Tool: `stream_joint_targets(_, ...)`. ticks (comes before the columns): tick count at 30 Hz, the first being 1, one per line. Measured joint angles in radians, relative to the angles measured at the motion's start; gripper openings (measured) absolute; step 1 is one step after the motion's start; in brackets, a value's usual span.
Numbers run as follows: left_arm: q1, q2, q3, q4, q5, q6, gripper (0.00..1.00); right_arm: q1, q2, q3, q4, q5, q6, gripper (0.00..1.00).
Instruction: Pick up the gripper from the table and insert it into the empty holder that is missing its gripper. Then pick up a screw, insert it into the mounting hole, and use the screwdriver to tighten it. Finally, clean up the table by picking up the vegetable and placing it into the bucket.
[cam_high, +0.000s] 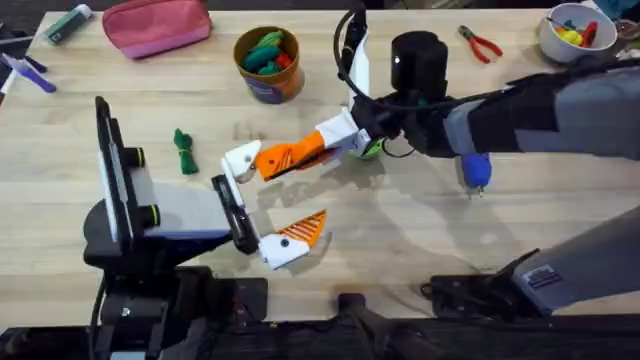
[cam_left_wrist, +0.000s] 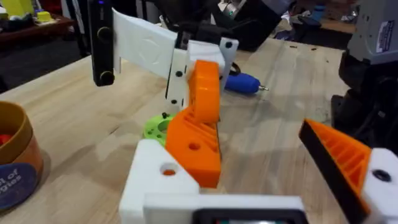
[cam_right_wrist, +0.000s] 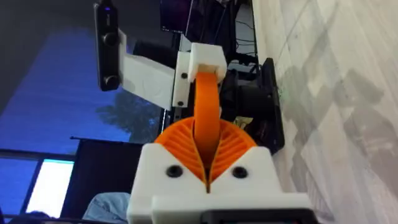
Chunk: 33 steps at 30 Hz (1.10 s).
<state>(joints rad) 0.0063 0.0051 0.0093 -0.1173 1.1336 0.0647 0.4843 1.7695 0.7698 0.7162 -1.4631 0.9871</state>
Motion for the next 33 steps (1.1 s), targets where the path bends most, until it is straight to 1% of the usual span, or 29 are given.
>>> stream_joint_targets(5, 0.000, 0.000, 0.000, 0.000, 0.000, 0.000, 0.985, 0.002, 0.000, 0.006, -0.001, 0.000, 0.000, 0.011)
stream_joint_targets(11, 0.000, 0.000, 0.000, 0.000, 0.000, 0.011, 0.985, 0.029, 0.000, 0.021, -0.007, 0.003, 0.016, 0.011)
stream_joint_targets(24, 0.000, 0.000, 0.000, 0.001, -0.002, 0.017, 0.987, 0.039, 0.000, 0.039, -0.013, 0.012, 0.037, 0.011)
stream_joint_targets(33, 0.000, 0.000, 0.000, 0.001, -0.003, 0.019, 0.987, 0.040, 0.023, 0.059, -0.012, 0.015, 0.037, 0.011)
